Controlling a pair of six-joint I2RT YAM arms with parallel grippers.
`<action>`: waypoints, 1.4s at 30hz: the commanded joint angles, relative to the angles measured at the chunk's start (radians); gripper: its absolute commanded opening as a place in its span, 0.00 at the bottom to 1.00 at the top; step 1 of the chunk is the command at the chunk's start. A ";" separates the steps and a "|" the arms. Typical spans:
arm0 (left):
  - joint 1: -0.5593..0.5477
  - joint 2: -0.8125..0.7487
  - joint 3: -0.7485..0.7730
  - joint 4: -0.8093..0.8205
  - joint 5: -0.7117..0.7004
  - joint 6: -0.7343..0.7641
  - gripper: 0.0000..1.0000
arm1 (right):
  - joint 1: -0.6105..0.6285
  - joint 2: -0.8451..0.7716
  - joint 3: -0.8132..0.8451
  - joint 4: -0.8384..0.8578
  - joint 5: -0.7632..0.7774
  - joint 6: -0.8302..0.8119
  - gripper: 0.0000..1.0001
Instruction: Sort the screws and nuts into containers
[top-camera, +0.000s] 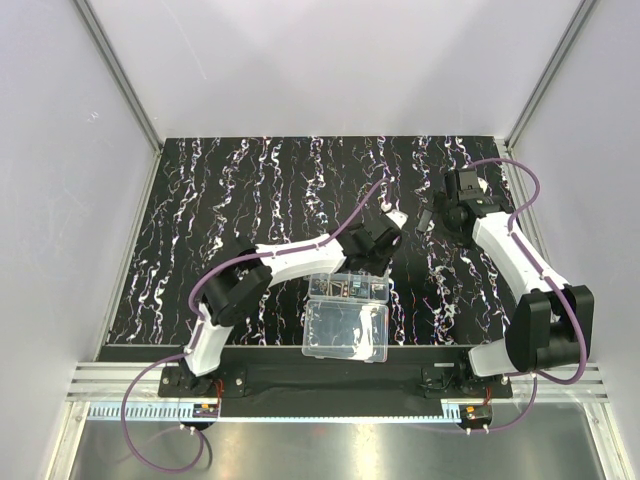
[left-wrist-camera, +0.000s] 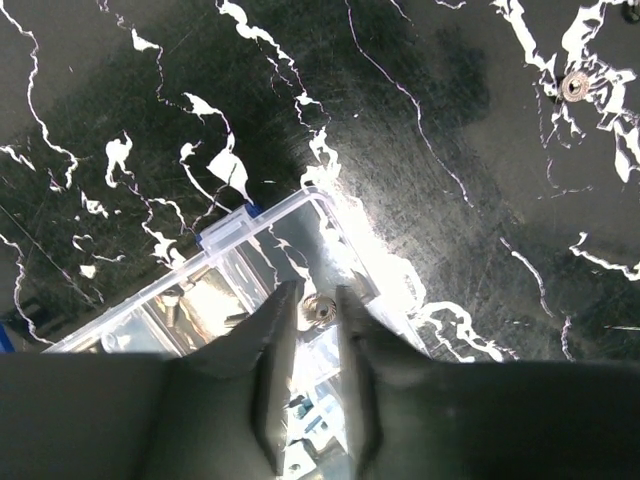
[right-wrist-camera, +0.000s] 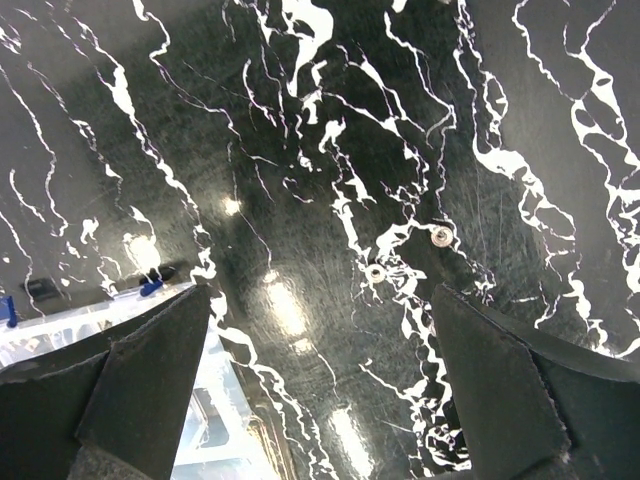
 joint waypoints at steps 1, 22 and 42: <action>0.005 -0.025 0.030 0.041 -0.004 0.023 0.40 | -0.004 -0.016 0.037 -0.019 0.036 0.014 1.00; 0.337 -0.751 -0.545 -0.032 -0.232 -0.234 0.70 | -0.001 -0.098 -0.064 -0.005 -0.029 0.029 1.00; 0.493 -0.509 -0.662 0.046 -0.283 -0.270 0.59 | -0.002 -0.021 -0.039 -0.007 -0.038 0.023 1.00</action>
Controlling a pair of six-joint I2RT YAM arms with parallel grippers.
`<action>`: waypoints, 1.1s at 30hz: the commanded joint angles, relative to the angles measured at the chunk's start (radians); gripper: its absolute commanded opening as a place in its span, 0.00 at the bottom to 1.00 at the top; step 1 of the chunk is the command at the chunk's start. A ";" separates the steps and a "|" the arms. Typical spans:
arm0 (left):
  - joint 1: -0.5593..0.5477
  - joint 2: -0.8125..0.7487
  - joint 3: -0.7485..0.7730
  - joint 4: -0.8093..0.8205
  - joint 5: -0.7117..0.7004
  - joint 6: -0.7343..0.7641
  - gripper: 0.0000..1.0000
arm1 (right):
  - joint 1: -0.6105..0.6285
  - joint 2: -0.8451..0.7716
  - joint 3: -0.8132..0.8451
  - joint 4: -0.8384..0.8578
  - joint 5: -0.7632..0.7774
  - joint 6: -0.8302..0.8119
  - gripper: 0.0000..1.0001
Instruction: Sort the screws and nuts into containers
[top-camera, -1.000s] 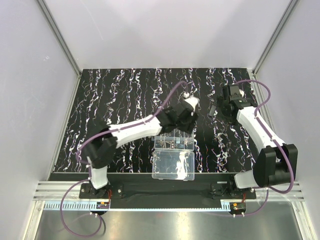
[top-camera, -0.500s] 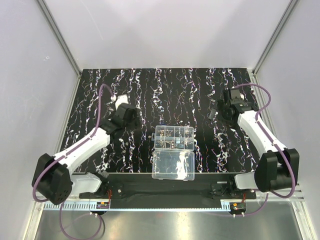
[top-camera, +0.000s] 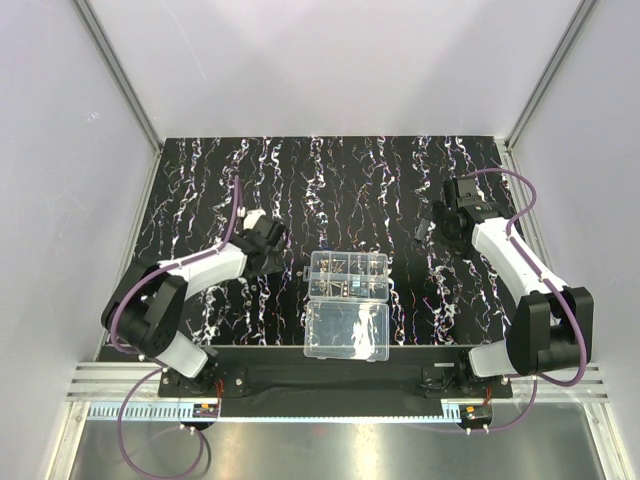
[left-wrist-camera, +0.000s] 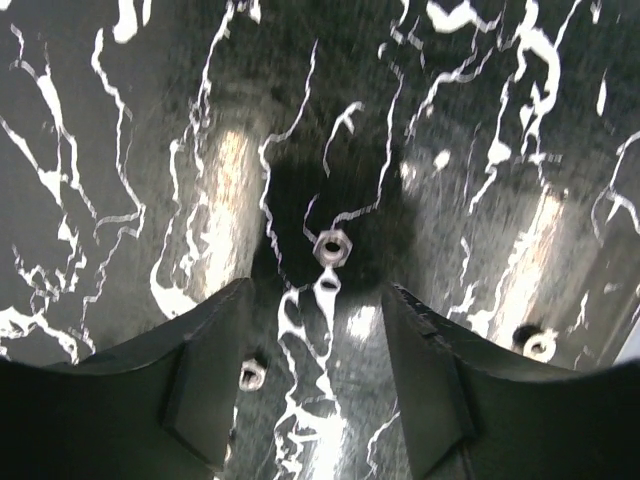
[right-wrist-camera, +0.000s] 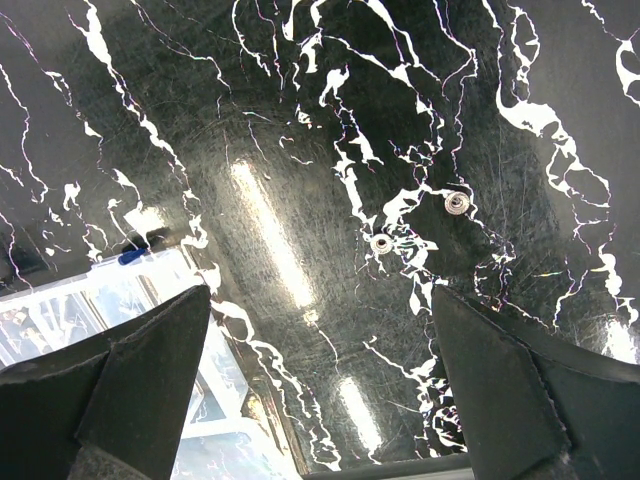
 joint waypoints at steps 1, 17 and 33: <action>0.015 0.025 0.065 0.084 -0.044 0.019 0.58 | -0.002 -0.004 0.027 0.002 0.017 0.006 1.00; 0.018 0.065 0.046 0.075 -0.018 0.014 0.50 | -0.002 -0.001 0.040 -0.017 0.032 0.018 1.00; 0.024 0.108 0.012 0.093 0.008 0.006 0.27 | -0.002 -0.001 0.040 -0.020 0.033 0.020 1.00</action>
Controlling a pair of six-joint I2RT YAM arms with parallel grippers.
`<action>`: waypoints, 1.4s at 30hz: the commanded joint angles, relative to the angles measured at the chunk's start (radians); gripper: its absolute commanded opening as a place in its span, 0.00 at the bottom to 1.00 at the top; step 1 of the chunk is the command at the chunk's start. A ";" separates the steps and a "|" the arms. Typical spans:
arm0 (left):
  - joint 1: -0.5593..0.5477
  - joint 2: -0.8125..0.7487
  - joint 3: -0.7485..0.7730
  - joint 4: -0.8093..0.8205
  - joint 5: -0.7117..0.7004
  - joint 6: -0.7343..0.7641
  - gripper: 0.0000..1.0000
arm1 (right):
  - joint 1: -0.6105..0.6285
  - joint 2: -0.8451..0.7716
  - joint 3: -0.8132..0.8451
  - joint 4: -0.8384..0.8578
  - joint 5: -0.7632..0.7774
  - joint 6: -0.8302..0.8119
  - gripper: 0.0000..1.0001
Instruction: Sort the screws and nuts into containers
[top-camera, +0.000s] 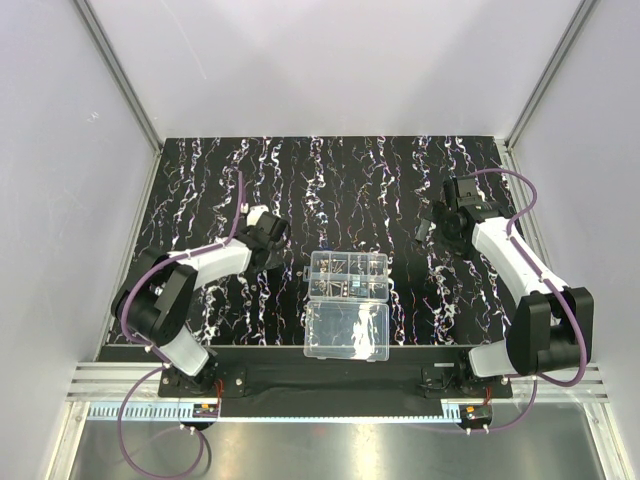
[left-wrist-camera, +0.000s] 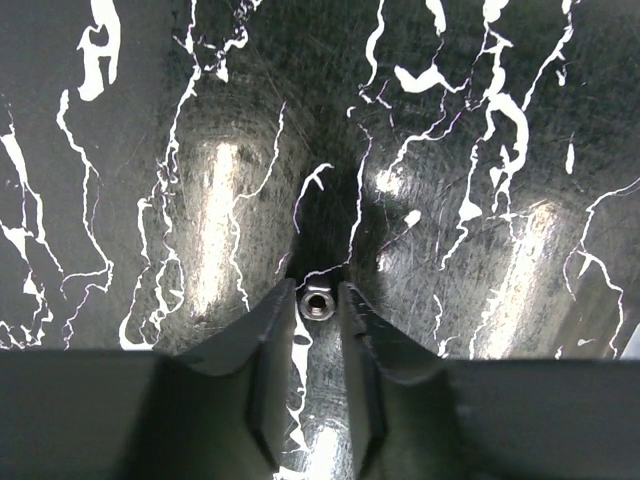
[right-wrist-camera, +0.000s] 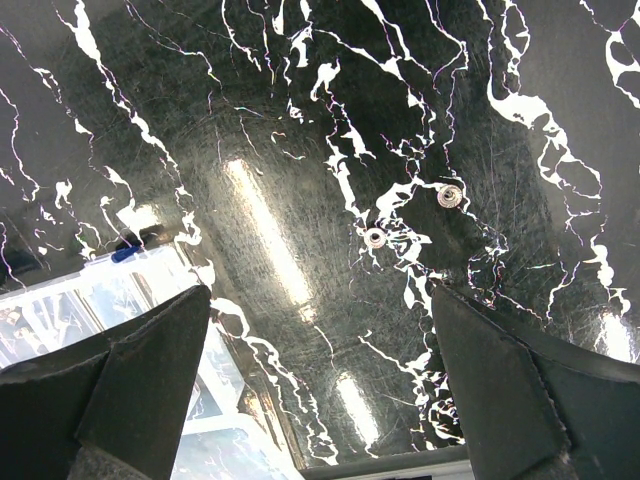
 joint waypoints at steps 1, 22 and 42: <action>0.007 0.021 -0.024 0.012 0.003 -0.006 0.26 | -0.002 -0.003 0.034 0.001 0.024 0.016 1.00; -0.091 -0.239 0.089 -0.034 0.072 0.078 0.09 | -0.004 -0.030 0.029 -0.014 0.087 0.059 1.00; -0.588 0.152 0.485 0.074 0.277 0.200 0.09 | -0.024 -0.233 -0.090 -0.022 0.150 0.065 1.00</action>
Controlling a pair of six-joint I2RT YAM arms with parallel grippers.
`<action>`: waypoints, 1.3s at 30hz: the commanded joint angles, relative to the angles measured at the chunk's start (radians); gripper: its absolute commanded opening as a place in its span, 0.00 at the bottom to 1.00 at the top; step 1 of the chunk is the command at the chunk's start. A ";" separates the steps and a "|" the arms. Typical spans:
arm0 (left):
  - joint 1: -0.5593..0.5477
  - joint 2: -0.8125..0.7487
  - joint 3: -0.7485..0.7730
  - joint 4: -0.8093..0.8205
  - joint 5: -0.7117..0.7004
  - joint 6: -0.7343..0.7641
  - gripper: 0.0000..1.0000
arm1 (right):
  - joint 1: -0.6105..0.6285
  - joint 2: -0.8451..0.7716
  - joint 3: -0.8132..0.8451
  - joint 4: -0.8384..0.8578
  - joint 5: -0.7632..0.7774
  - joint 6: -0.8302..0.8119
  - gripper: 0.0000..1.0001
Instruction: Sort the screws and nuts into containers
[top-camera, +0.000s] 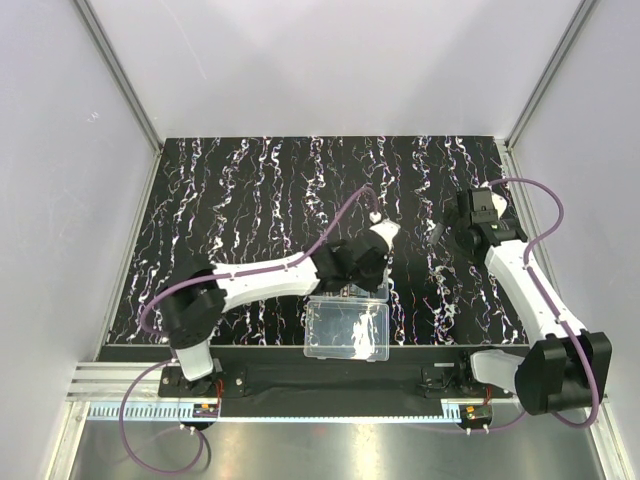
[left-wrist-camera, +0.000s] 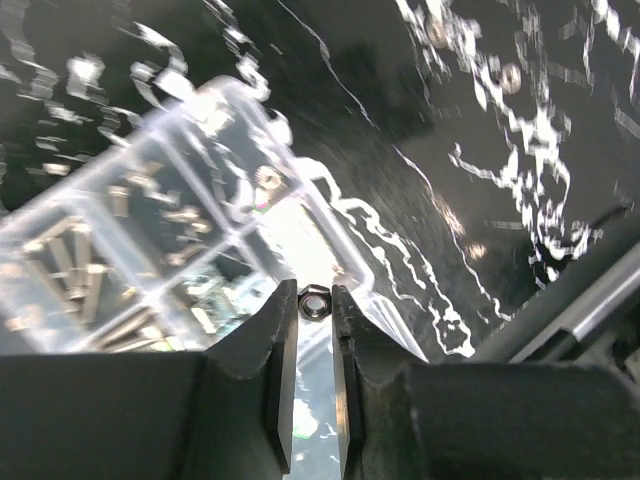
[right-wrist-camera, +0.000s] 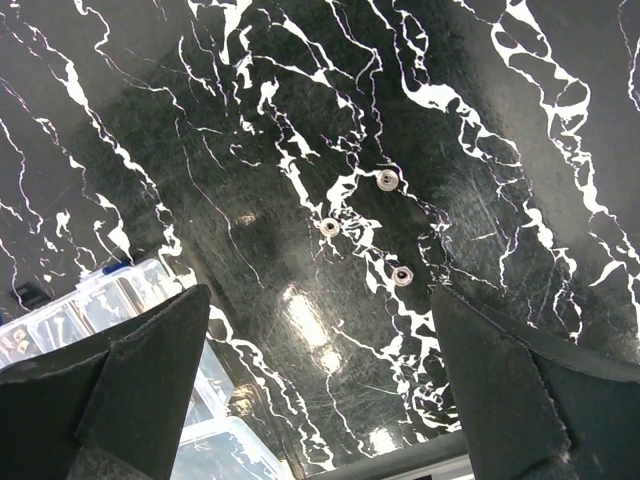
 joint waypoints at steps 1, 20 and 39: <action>-0.017 0.043 0.058 0.050 0.050 0.030 0.09 | -0.005 -0.042 -0.015 0.003 0.049 -0.009 1.00; -0.023 0.160 0.121 0.011 -0.005 0.045 0.26 | -0.005 -0.002 -0.020 0.011 0.044 -0.020 1.00; 0.285 -0.343 -0.090 -0.018 -0.002 -0.015 0.75 | -0.005 0.111 -0.098 0.189 -0.004 0.015 0.95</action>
